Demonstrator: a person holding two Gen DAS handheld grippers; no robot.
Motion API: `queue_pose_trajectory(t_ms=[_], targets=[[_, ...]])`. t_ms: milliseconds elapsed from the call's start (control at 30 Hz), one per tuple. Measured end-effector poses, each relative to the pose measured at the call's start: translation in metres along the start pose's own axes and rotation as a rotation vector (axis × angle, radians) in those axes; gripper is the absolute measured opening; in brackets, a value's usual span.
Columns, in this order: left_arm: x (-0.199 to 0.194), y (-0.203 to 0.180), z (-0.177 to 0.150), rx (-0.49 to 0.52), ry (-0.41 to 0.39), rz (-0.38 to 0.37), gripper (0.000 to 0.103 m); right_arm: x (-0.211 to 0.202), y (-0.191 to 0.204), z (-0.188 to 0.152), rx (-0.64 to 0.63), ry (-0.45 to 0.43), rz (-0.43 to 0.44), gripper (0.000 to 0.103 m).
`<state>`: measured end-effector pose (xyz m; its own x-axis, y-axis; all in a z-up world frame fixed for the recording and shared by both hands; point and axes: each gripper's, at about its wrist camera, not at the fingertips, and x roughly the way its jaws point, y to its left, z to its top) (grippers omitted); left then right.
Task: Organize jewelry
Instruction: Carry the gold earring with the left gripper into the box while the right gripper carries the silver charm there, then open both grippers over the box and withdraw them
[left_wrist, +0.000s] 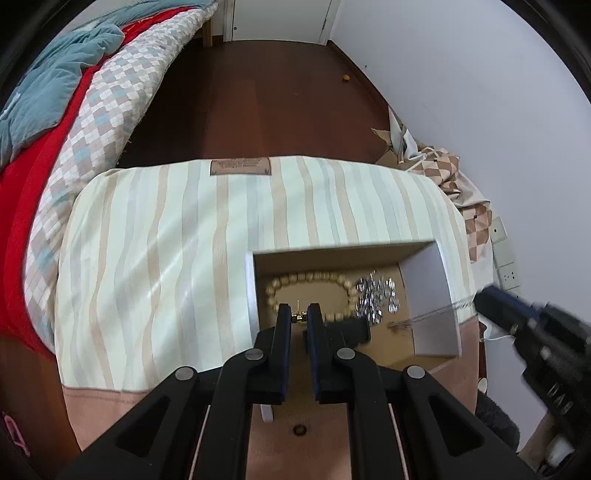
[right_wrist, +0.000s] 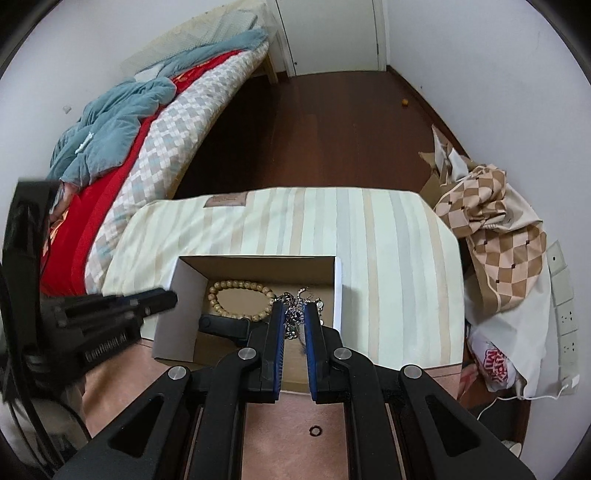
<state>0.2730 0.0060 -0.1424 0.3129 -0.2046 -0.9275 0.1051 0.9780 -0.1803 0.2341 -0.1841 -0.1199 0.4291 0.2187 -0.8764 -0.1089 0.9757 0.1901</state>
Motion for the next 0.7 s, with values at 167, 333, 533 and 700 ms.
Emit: queue_pose_trajectory(t_ms=[167,333,533,700], targets=[[-0.001,-0.001,0.017,-0.010,0.010,0.019,0.011,0.017,-0.008,0.005,0.043,0.075,0.013,0.012],[-0.015,0.002,0.015,-0.014,-0.041,0.074,0.071,0.017,-0.012,0.002,0.051,0.092,0.000,0.034],[-0.030,0.012,-0.007,-0.036,-0.095,0.147,0.078,0.004,-0.006,-0.007,0.024,0.067,-0.051,0.065],[-0.040,0.013,-0.033,-0.030,-0.139,0.220,0.100,0.003,0.004,-0.022,-0.024,0.065,-0.144,0.099]])
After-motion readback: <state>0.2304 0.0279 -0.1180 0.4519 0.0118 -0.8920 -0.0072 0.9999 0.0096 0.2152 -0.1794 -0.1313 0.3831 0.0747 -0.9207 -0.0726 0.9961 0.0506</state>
